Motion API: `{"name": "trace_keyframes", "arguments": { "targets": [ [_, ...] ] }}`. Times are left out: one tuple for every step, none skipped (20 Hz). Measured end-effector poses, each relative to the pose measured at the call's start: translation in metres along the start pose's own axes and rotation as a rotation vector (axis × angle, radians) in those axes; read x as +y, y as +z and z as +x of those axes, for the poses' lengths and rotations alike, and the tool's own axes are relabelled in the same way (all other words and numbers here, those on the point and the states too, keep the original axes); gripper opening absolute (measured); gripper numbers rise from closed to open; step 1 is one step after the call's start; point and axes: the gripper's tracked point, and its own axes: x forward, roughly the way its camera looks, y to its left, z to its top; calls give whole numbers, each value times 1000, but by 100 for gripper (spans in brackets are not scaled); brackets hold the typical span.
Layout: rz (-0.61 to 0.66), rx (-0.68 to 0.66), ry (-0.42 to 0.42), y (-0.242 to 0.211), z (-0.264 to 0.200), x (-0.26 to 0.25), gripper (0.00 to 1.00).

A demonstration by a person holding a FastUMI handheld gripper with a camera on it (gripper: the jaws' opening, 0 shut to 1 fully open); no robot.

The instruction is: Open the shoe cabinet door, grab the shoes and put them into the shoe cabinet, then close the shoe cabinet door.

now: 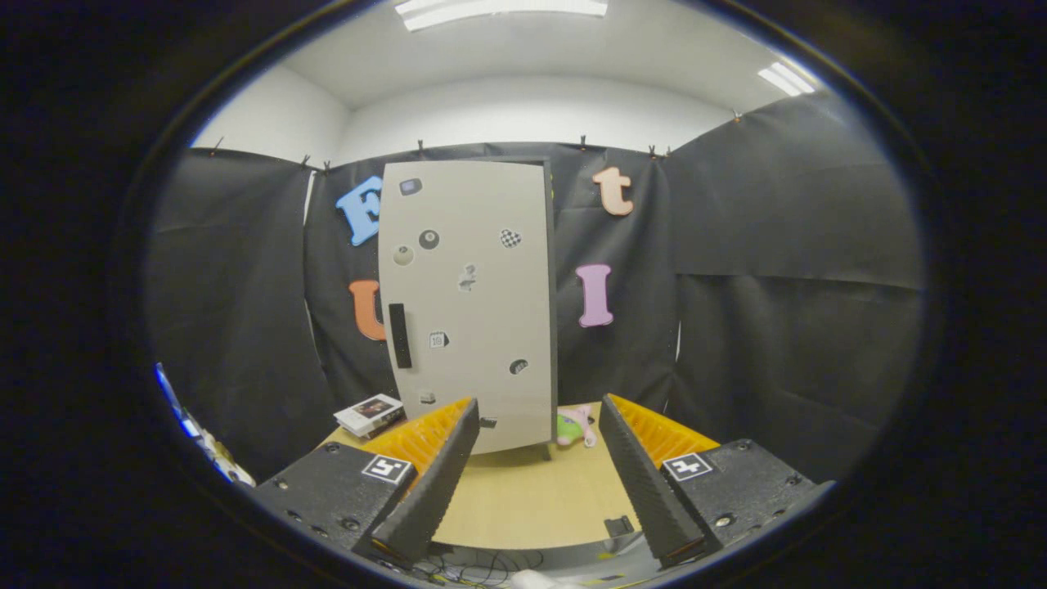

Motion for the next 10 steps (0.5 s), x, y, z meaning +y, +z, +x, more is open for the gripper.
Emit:
{"name": "trace_keyframes", "arguments": {
  "targets": [
    [2, 0, 1, -1, 0, -1, 97],
    [3, 3, -1, -1, 1, -2, 97],
    [4, 6, 0, -1, 1, -3, 97],
    [8, 6, 2, -2, 2, -2, 97],
    [11, 3, 3, -1, 3, -3, 97],
    [11, 1, 1, 0, 3, -3, 97],
    [9, -1, 0, 1, 3, -4, 97],
    [8, -2, -1, 1, 3, -4, 97],
    [7, -1, 0, 0, 4, -4, 97],
    [7, 2, -1, -1, 5, -2, 96]
  ]
}}
